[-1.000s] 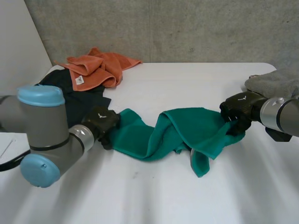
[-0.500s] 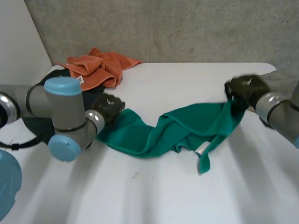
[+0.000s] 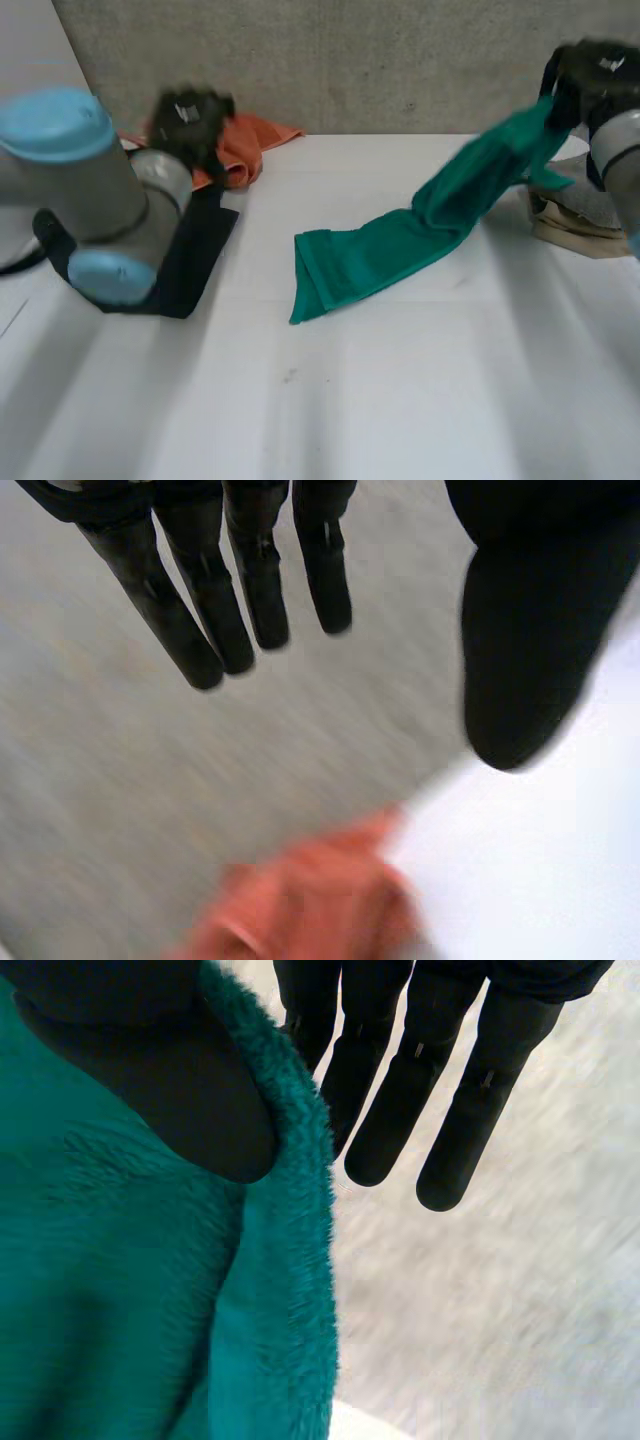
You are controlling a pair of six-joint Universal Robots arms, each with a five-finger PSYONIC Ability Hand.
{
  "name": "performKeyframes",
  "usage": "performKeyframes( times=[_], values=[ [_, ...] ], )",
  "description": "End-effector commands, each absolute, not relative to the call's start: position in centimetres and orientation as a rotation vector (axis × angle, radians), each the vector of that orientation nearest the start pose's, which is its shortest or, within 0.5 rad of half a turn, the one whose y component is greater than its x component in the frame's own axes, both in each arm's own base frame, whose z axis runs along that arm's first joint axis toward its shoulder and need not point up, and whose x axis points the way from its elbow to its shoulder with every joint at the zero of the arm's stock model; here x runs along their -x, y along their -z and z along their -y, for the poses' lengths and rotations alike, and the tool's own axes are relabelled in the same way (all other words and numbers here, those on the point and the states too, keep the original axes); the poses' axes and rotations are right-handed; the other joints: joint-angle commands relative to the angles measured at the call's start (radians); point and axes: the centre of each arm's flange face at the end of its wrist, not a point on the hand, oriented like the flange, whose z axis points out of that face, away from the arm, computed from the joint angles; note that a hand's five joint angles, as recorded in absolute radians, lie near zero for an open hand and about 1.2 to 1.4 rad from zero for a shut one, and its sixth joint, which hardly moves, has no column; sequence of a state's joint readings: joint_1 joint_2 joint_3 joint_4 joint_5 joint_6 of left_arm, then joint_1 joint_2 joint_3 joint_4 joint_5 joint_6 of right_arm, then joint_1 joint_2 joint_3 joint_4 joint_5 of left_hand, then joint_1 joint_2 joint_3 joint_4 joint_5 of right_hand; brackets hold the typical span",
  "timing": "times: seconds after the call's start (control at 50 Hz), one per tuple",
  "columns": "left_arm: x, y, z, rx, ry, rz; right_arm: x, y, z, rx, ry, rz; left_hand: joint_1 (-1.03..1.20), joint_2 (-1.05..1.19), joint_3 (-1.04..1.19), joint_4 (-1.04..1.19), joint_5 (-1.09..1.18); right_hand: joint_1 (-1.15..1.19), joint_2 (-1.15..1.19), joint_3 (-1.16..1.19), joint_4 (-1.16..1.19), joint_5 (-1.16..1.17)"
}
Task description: Fold the laundry.
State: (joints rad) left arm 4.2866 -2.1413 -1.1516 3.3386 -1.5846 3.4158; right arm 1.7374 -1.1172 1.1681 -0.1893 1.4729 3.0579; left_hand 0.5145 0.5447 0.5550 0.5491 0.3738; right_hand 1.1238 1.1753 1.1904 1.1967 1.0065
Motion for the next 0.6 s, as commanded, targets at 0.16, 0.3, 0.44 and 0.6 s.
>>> performKeyframes(
  times=[0.16, 0.3, 0.44, 0.6],
  values=[
    [33.0, -16.8, 27.9, -0.774, 2.042, -2.687, -24.1, -35.5, 31.3, 0.574, 2.113, -1.834, -0.228, -0.258, -0.268, -0.262, -0.262, 0.272, 0.221, 0.206, 0.2, 0.215],
    [34.7, -16.4, 26.0, -0.72, 2.012, -2.775, -25.5, -40.1, 26.9, 0.564, 2.109, -1.671, -0.263, -0.293, -0.303, -0.297, -0.297, 0.272, 0.221, 0.206, 0.2, 0.215],
    [35.9, -16.6, 25.6, -0.65, 2.047, -2.779, -26.3, -44.1, 22.5, 0.524, 2.074, -1.51, -0.286, -0.317, -0.327, -0.321, -0.32, 0.272, 0.221, 0.206, 0.2, 0.215],
    [36.8, -16.3, 24.3, -0.615, 2.037, -2.864, -27.3, -47.1, 18.0, 0.534, 2.041, -1.359, -0.301, -0.331, -0.341, -0.336, -0.335, 0.272, 0.221, 0.206, 0.2, 0.215]
  ],
)
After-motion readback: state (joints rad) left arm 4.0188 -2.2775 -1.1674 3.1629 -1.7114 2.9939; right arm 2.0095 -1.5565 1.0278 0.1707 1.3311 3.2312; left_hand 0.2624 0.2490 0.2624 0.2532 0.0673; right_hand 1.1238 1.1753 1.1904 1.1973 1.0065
